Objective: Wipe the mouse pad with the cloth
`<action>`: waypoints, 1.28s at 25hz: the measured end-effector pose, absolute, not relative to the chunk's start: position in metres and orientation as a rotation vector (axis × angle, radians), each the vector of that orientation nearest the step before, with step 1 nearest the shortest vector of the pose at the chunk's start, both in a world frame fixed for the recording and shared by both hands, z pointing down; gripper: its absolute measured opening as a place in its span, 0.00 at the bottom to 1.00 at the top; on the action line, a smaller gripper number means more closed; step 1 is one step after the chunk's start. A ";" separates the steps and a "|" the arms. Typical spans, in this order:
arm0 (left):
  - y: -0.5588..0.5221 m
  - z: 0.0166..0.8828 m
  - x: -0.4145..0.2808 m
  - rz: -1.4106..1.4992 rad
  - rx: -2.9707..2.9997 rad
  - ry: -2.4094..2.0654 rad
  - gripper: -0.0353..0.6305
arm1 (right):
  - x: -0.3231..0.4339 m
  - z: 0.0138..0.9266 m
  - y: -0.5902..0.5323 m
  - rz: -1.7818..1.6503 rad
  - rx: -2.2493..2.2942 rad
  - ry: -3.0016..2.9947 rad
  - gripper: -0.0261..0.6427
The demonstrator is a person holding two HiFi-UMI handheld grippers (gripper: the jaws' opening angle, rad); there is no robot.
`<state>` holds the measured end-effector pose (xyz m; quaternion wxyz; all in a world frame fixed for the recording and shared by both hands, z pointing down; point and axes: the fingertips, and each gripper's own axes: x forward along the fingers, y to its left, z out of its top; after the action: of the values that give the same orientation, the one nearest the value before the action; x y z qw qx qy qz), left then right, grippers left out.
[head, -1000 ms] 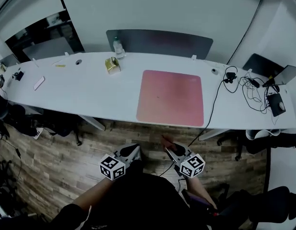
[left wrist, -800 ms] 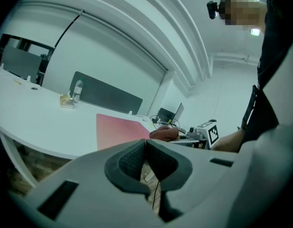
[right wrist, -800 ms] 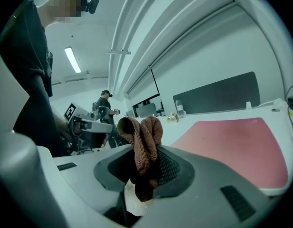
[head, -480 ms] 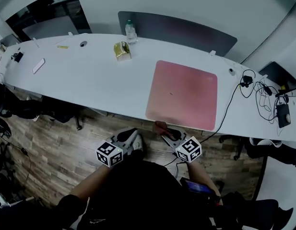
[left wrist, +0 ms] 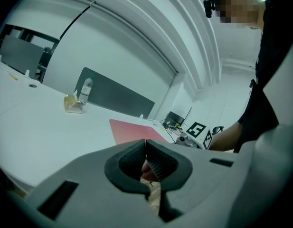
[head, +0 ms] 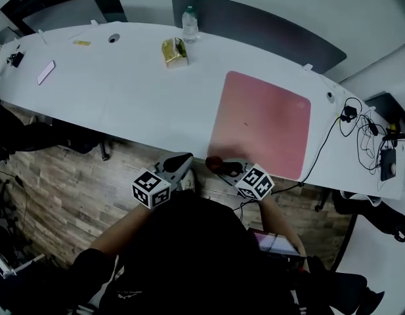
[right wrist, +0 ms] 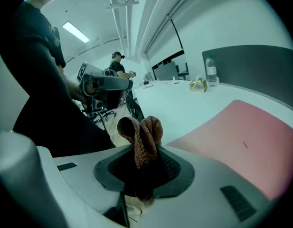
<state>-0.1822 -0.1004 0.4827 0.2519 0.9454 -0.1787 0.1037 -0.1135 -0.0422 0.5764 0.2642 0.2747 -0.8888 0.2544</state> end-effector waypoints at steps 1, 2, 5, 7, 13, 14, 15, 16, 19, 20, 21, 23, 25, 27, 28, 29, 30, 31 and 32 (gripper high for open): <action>-0.107 0.482 -0.183 0.280 2.570 -0.486 0.07 | -0.117 0.581 -0.044 0.693 0.695 -2.387 0.21; -0.113 0.482 -0.183 0.278 2.569 -0.486 0.07 | -0.121 0.586 -0.047 0.700 0.655 -2.374 0.21; -0.130 0.483 -0.186 0.275 2.562 -0.486 0.07 | -0.126 0.599 -0.055 0.719 0.563 -2.327 0.21; -0.138 0.485 -0.188 0.276 2.554 -0.488 0.07 | -0.125 0.609 -0.063 0.724 0.533 -2.287 0.21; -0.150 0.489 -0.195 0.277 2.530 -0.504 0.07 | -0.112 0.620 -0.087 0.742 0.545 -2.226 0.21; -0.151 0.490 -0.196 0.275 2.526 -0.509 0.07 | -0.109 0.621 -0.090 0.742 0.548 -2.222 0.21; -0.152 0.490 -0.197 0.274 2.523 -0.512 0.07 | -0.107 0.621 -0.093 0.738 0.552 -2.219 0.21; -0.152 0.490 -0.196 0.274 2.521 -0.513 0.07 | -0.104 0.621 -0.097 0.733 0.559 -2.218 0.21; -0.152 0.491 -0.195 0.282 2.521 -0.513 0.07 | -0.095 0.621 -0.113 0.709 0.588 -2.212 0.21; -0.151 0.491 -0.194 0.286 2.520 -0.514 0.07 | -0.092 0.621 -0.117 0.702 0.595 -2.210 0.21; -0.151 0.491 -0.193 0.289 2.517 -0.517 0.07 | -0.088 0.621 -0.121 0.695 0.599 -2.208 0.21; -0.151 0.490 -0.190 0.291 2.512 -0.529 0.07 | -0.081 0.621 -0.129 0.672 0.596 -2.203 0.21; -0.154 0.488 -0.187 0.288 2.510 -0.548 0.07 | -0.074 0.619 -0.140 0.639 0.592 -2.197 0.21; -0.158 0.486 -0.184 0.283 2.506 -0.575 0.07 | -0.068 0.619 -0.153 0.609 0.588 -2.191 0.21; -0.160 0.486 -0.182 0.279 2.502 -0.589 0.07 | -0.064 0.619 -0.159 0.599 0.584 -2.189 0.21; -0.162 0.485 -0.180 0.276 2.497 -0.603 0.07 | -0.061 0.619 -0.165 0.592 0.578 -2.189 0.21; -0.163 0.485 -0.178 0.273 2.492 -0.617 0.07 | -0.057 0.619 -0.170 0.586 0.570 -2.190 0.21; -0.164 0.485 -0.175 0.271 2.487 -0.631 0.07 | -0.053 0.619 -0.175 0.578 0.563 -2.191 0.21; -0.165 0.484 -0.173 0.270 2.484 -0.644 0.07 | -0.050 0.618 -0.180 0.567 0.557 -2.192 0.21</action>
<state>-0.1727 -0.1646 0.4843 0.2772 0.9250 -0.2397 0.1004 -0.0498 -0.1797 0.6184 0.3941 0.2194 -0.8640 0.2237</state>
